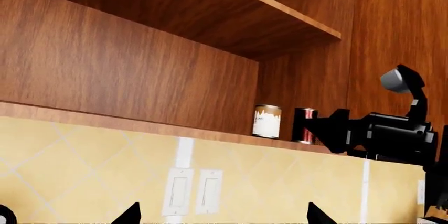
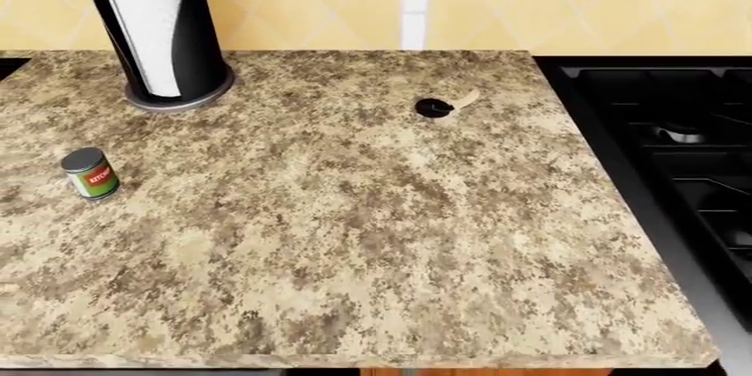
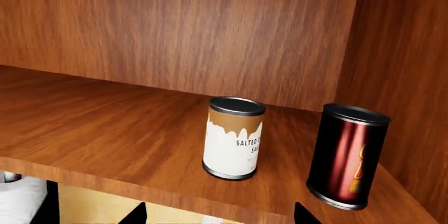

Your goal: Pick the cans from the counter and place them in their designated side in the cabinet.

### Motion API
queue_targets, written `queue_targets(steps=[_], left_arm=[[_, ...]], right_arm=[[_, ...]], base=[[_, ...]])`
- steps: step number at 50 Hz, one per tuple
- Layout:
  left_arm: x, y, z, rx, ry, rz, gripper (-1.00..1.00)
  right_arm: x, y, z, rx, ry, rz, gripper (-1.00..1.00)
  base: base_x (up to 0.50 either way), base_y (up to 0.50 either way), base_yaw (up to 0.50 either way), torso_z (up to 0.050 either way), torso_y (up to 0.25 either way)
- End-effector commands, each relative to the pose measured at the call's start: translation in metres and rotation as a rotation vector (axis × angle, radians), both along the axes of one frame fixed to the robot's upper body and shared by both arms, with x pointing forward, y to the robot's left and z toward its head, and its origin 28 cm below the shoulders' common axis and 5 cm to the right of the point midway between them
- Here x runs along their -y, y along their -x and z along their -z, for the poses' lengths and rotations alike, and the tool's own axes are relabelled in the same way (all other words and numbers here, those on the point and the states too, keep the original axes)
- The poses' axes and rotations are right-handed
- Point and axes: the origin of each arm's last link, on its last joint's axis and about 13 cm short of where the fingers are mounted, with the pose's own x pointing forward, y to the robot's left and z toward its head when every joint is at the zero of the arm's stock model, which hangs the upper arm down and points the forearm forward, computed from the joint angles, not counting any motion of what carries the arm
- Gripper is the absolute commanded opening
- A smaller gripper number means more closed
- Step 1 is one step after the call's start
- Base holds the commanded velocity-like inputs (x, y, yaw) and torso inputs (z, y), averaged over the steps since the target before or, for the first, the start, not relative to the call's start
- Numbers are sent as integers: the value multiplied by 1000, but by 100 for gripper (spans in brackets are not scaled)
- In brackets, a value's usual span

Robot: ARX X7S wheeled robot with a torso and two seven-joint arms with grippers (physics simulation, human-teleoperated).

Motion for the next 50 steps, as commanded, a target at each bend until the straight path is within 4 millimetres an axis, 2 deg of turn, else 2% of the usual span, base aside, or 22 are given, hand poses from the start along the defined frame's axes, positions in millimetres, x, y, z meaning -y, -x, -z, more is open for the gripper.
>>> queue_targets(steps=[1,29,30,44,48,50], left_arm=[[0,1,0,0,0,0,100],[0,-1,0,-6,2,-4,100],[0,-1,1,-7,3,-4,100],[0,-7,6,-31,20,5,100],[1,-12,10,-40,26,10,100],[2,-13,11,-44,27,12,100]], right_arm=[[0,0,0,0,0,0,100],[0,0,0,0,0,0,100],[15,7,-9,107,17,83,100],[7,0,-7,100,-3,-206,100],[7,-11,0,64,-15,-244,100],[8,-13,15,43,-24,-255,100]], base=[[-133,0,0,0,0],[-122,16,0,0,0],[0,148,0,0,-20],[0,150,0,0,0],[0,150,0,0,0],[0,150,0,0,0]])
